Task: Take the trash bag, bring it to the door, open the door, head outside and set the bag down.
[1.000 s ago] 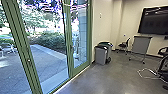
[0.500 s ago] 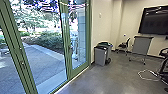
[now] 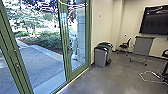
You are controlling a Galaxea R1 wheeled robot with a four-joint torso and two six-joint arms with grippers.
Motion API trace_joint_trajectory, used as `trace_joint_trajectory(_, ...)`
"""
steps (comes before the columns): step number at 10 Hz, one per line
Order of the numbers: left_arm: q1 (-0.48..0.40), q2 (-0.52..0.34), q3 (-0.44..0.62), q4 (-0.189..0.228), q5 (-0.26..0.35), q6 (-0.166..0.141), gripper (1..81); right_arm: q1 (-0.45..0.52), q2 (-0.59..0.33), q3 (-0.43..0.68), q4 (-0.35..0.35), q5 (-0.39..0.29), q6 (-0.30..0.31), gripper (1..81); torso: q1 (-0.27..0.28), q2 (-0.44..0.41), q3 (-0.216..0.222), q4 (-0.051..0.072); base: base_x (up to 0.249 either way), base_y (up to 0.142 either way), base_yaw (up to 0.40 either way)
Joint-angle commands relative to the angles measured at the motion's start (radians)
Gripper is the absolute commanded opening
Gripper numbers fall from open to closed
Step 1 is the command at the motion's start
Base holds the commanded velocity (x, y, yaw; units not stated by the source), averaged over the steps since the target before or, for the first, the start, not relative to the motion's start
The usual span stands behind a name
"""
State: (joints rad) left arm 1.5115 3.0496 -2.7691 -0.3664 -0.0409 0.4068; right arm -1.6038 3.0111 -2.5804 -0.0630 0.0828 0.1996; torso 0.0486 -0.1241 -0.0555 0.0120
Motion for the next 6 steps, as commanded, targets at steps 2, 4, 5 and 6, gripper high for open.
trace_joint_trajectory(2,-0.052,-0.003,0.0,0.01,0.059,0.004,1.0,0.041,0.007,0.008,-0.011,-0.054,-0.005,81.1,0.0,0.0,0.0,0.0,0.159,0.0,0.0)
trace_joint_trajectory(4,-0.052,-0.003,0.0,0.01,0.059,0.004,1.0,0.041,0.008,0.007,-0.009,-0.054,-0.005,81.1,0.0,0.0,0.0,0.0,0.16,0.0,0.0)
trace_joint_trajectory(5,-0.052,-0.004,0.0,0.01,0.059,0.004,1.0,0.04,0.007,0.007,-0.011,-0.054,-0.005,81.1,0.0,0.0,0.0,0.0,0.16,0.0,0.0)
trace_joint_trajectory(6,-0.052,-0.006,0.0,0.009,0.059,0.004,1.0,0.034,0.008,0.002,-0.011,-0.054,-0.005,81.1,0.0,0.0,0.0,0.0,0.16,0.0,0.0)
